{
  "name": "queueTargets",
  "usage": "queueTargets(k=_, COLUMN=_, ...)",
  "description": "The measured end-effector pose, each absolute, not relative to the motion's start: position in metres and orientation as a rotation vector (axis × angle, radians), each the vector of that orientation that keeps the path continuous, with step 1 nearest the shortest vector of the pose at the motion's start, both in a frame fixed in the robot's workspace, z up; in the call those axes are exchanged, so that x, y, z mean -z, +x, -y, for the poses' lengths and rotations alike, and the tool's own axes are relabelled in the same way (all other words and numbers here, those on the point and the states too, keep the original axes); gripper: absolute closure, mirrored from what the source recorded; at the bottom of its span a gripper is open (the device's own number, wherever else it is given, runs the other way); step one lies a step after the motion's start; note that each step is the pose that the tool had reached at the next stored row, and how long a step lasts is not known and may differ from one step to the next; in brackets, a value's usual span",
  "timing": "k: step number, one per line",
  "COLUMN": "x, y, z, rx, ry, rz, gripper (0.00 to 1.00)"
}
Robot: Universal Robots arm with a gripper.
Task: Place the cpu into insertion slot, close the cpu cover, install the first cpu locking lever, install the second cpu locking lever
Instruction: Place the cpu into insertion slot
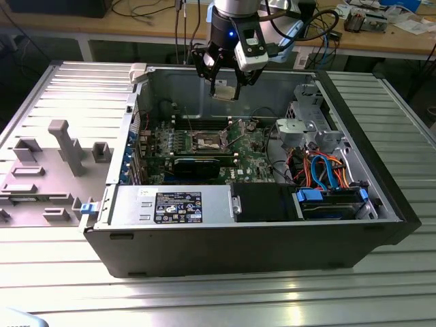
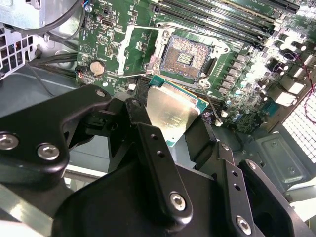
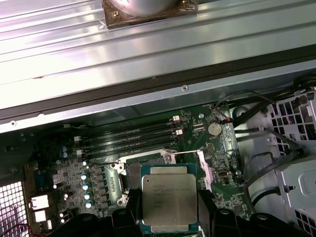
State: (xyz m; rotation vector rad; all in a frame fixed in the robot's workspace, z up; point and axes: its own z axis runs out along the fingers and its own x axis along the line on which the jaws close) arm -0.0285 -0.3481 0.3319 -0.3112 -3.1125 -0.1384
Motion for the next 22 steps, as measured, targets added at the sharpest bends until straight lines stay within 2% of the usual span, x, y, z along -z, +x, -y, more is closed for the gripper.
queueTargets(k=22, x=-0.3319, y=-0.0289, z=0.3481, rx=0.137, ry=-0.346, rz=3.110, gripper=0.45)
